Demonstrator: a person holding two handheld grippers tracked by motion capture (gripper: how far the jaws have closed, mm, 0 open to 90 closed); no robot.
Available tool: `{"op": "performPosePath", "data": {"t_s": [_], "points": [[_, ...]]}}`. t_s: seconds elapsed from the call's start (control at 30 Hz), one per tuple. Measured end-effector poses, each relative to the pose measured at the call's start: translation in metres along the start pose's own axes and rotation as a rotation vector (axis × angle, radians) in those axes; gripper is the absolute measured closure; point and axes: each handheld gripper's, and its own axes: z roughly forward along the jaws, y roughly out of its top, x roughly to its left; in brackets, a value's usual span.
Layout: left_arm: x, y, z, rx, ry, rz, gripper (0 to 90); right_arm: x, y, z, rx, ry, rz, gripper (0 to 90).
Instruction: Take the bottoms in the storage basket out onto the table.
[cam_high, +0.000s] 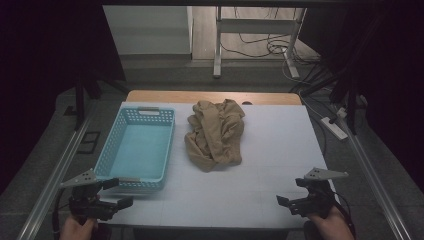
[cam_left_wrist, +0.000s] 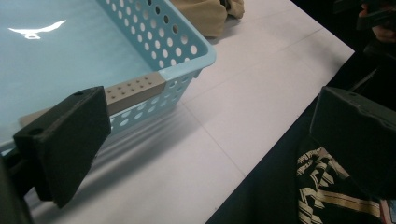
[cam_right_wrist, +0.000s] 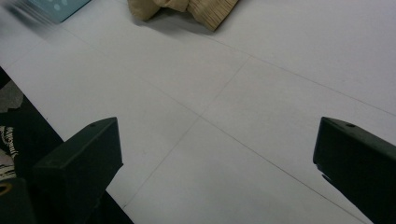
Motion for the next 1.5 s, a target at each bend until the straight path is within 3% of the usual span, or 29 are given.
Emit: {"op": "performPosePath", "data": {"t_s": [1.5], "points": [[-0.004, -0.017, -0.024, 0.010, 0.075, -0.019, 0.0, 0.000, 0.000, 0.000, -0.001, 0.000, 0.001, 1.2]]}}
